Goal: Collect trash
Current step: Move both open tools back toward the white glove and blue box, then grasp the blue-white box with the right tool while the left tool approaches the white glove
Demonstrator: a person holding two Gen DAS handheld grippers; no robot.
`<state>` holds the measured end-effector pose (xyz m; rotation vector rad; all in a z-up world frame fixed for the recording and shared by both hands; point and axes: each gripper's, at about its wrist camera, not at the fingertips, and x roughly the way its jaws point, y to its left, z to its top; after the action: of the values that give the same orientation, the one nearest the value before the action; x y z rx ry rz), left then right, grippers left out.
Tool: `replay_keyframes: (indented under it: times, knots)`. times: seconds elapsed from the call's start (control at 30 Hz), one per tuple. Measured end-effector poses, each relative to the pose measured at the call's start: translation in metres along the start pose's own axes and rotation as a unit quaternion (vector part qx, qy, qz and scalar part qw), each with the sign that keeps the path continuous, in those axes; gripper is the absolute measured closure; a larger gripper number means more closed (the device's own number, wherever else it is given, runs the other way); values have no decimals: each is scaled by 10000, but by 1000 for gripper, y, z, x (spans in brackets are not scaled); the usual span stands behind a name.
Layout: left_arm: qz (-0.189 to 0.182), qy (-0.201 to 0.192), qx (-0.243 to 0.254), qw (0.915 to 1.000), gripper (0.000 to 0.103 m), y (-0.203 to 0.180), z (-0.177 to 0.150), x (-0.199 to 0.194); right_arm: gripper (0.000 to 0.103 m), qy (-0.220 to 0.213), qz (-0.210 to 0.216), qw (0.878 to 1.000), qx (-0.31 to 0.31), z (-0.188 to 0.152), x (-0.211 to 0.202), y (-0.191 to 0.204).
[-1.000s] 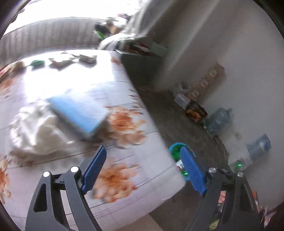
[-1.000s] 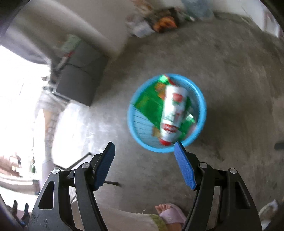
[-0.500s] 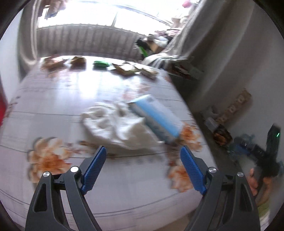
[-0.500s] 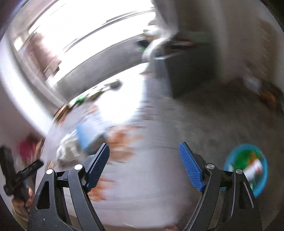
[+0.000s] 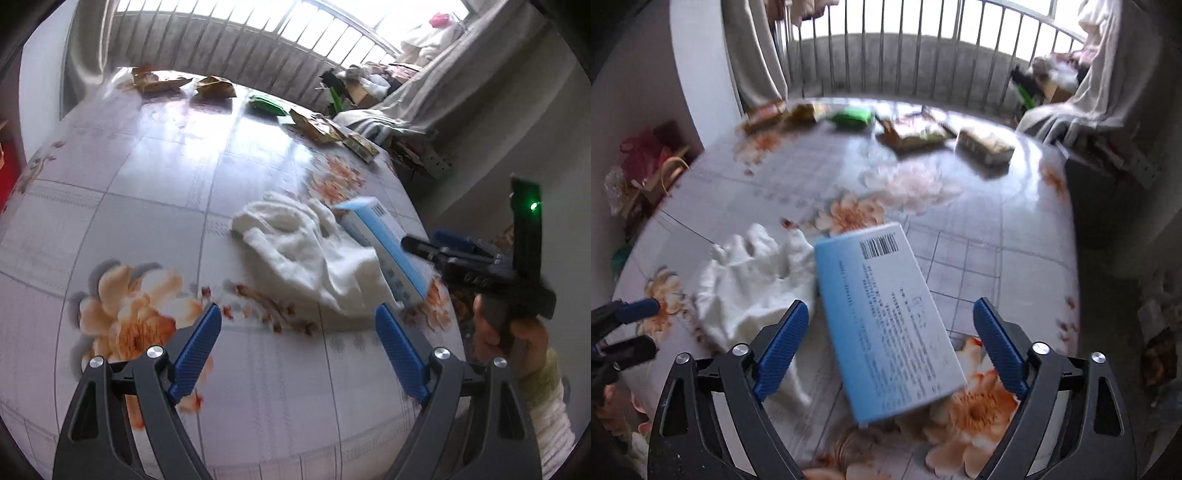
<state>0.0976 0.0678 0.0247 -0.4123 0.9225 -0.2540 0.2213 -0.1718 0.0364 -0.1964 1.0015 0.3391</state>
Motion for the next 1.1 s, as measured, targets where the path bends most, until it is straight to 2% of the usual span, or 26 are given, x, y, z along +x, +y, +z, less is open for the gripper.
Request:
replay_keyframes:
  times: [0.13,0.23,0.27,0.37,0.43,0.53,0.67,0.77,0.87,0.9,0.97,1.0,1.07,1.1]
  knots:
    - [83,-98,-224,9997,24,1,21,17,32,224,145,9996,95,0,13,0]
    - [166,-1,-220,9996,31,-3,27,37,34,166,227,9989,374,-6,10,-6]
    - [218,34,-187,9996,34,-5,27,43,42,147,225,9985,480,-7,9,-9]
    - [439,65,30,9990,50,-13,25,60,50,213,351,9934,1073,-17,6,-26]
    - [600,-78,345,9976,71,-22,22,64,51,211,522,9876,1464,-30,2,-38]
    - [679,-85,814,9943,94,-32,17,72,52,181,698,9806,1823,-47,-5,-48]
    - [536,-6,1295,9901,96,-41,5,66,54,190,901,9735,2092,-64,-14,-52]
    - [301,222,1490,9881,96,-43,-7,54,55,266,958,9723,2114,-70,-21,-50]
    - [63,527,1670,9845,96,-39,-22,40,56,299,774,9786,1881,-69,-28,-45]
    - [51,597,1704,9836,96,-37,-25,36,56,224,635,9831,1703,-66,-32,-41]
    - [170,624,1723,9829,93,-31,-28,28,49,63,474,9886,1428,-61,-38,-36]
    - [203,566,1677,9840,90,-28,-27,26,47,15,431,9904,1316,-54,-38,-32]
    - [380,345,1500,9873,74,-20,-20,22,36,-86,438,9923,1155,-43,-35,-26]
    - [467,251,1410,9886,59,-17,-17,21,33,-136,433,9935,1045,-35,-32,-22]
